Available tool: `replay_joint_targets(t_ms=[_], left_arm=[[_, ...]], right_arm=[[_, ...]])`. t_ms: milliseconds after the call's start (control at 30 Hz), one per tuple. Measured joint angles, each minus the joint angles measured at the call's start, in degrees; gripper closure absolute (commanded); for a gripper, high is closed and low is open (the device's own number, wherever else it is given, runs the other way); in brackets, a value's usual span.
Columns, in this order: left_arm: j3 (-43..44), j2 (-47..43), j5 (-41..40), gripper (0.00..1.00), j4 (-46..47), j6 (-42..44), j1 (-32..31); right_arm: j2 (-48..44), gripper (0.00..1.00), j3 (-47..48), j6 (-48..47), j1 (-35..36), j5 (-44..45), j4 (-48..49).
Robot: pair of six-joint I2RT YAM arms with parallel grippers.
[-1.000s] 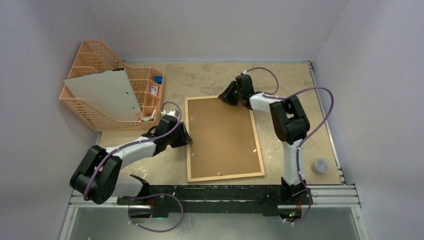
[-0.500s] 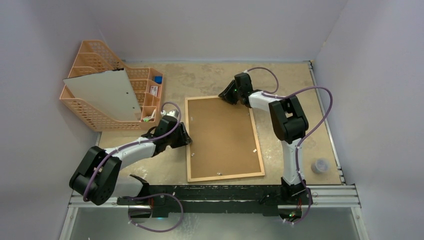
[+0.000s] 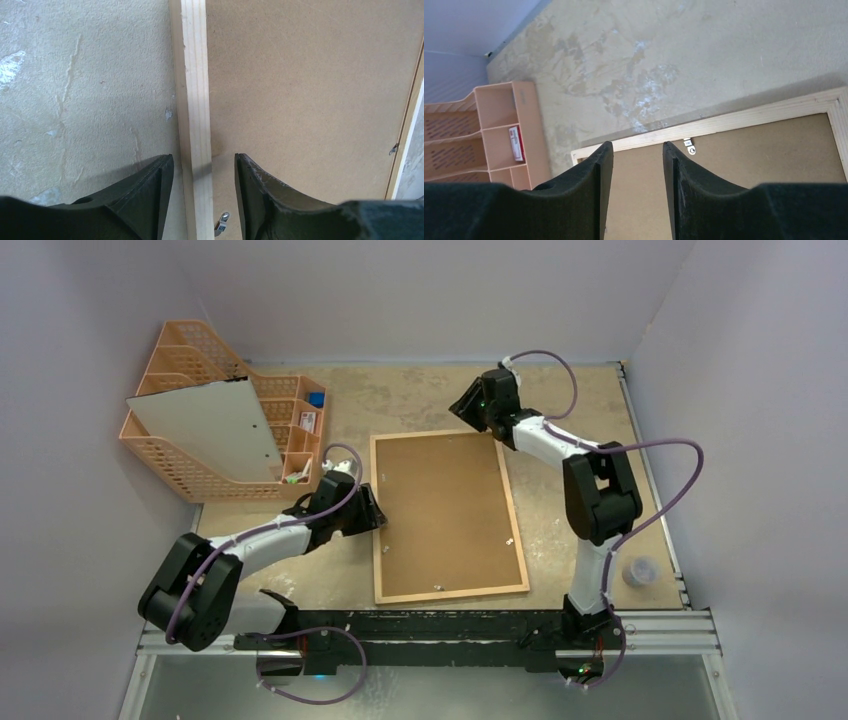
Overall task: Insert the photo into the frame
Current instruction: Install the photo frame at the center of the board.
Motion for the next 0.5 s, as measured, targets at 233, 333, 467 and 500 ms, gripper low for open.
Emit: replay_joint_targets(t_ms=[233,333,467,500], left_arm=[[0.0,-0.9,-0.8,0.49,-1.5,0.0,0.0],[0.0,-2.1,-1.6,0.54,-2.6,0.0,0.0],[0.0,-4.0,-3.1,0.61,-2.8,0.0,0.0],[0.0,-4.2,-3.3,0.62,-2.8,0.0,0.0]], right_arm=[[-1.1,0.55,-2.3,-2.7,0.1,-4.2,2.0],[-0.9,0.57,-3.9,-3.6,1.0,-7.6,1.9],[0.2,0.59,-4.0,-3.8,4.6,-11.9,2.9],[0.6,0.59,-4.0,-3.6,5.9,-12.8,3.7]])
